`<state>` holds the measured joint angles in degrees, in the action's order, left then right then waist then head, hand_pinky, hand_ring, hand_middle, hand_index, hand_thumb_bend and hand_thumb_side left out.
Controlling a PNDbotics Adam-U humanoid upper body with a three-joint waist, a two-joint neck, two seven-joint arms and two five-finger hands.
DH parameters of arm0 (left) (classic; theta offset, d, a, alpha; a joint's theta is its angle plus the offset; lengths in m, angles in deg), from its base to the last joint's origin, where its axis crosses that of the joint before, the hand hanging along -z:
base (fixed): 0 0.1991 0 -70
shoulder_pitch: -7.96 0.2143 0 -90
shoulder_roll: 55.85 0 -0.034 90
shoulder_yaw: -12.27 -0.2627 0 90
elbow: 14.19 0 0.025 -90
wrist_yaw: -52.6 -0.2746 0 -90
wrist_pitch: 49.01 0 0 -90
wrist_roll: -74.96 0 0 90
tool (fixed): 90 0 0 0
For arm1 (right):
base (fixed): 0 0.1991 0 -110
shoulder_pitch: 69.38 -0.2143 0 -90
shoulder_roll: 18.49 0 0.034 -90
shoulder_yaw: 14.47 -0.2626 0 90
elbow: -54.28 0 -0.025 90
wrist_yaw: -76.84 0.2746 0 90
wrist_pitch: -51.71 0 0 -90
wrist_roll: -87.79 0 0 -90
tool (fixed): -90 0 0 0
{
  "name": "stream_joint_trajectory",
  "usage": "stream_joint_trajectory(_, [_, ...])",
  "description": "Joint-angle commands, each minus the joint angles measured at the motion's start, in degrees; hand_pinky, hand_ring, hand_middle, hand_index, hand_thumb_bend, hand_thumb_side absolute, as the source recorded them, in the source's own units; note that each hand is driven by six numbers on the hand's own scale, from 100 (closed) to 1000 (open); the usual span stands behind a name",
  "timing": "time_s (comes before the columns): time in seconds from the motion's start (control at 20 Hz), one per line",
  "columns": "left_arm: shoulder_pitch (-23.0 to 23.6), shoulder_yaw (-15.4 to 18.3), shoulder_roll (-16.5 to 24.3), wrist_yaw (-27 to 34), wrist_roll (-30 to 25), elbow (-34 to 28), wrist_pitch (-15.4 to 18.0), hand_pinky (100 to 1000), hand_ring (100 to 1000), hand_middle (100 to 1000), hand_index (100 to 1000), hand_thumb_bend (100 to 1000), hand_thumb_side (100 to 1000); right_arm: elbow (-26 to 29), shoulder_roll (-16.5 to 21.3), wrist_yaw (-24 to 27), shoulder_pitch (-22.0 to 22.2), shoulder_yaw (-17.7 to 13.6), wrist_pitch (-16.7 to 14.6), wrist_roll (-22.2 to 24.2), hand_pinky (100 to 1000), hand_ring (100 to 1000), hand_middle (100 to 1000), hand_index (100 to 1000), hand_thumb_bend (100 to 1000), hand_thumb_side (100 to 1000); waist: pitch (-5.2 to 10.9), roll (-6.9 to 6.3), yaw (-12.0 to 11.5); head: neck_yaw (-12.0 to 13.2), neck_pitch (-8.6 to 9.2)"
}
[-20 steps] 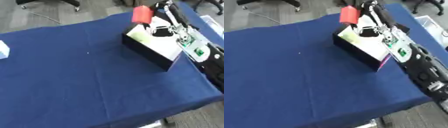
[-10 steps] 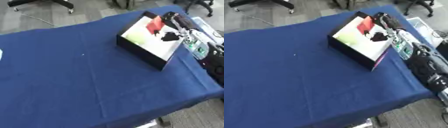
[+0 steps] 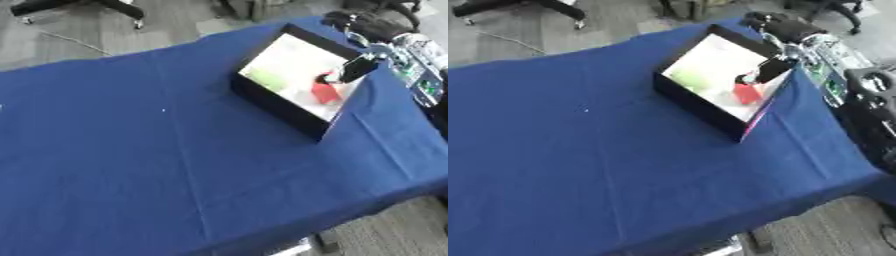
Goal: Pick up the objects with one hand, pass them to the other hand, and then place them into the box on the other side of the table.
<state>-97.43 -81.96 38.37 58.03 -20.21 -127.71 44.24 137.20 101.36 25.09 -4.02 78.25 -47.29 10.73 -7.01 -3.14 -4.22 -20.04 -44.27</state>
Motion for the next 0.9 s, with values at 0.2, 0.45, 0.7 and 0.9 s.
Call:
stream_joint_trajectory(0.2, [-0.4,1.4,1.7,-1.0,0.9,0.1,-0.3,799,582,633,758,100,767,14.2,-0.2,1.1,1.4,-2.6,-0.6,-5.5,935,964,947,1000,599,452,0.98,-0.05,0.6,3.4,0.15])
stream_joint_trajectory(0.45, [-1.8,3.4,4.6,-5.3,3.2,2.5,-1.5,793,589,643,763,100,725,30.4,-11.3,9.8,4.6,-1.0,-3.6,-19.1,907,921,829,1000,275,100,0.57,-0.89,1.7,14.1,0.15])
stream_joint_trajectory(0.7, [-3.9,5.5,10.1,-14.2,8.4,10.2,-6.3,787,596,648,767,100,692,31.6,-21.8,13.7,4.3,3.3,-14.4,-26.2,882,883,781,982,174,100,0.37,-1.64,3.7,25.6,0.15])
stream_joint_trajectory(0.9, [-7.7,5.4,14.5,-19.9,12.3,21.3,-12.6,791,618,670,771,100,697,31.7,-27.3,13.6,4.9,7.3,-18.4,-24.8,875,876,756,972,100,100,0.04,-1.81,5.6,33.0,0.15])
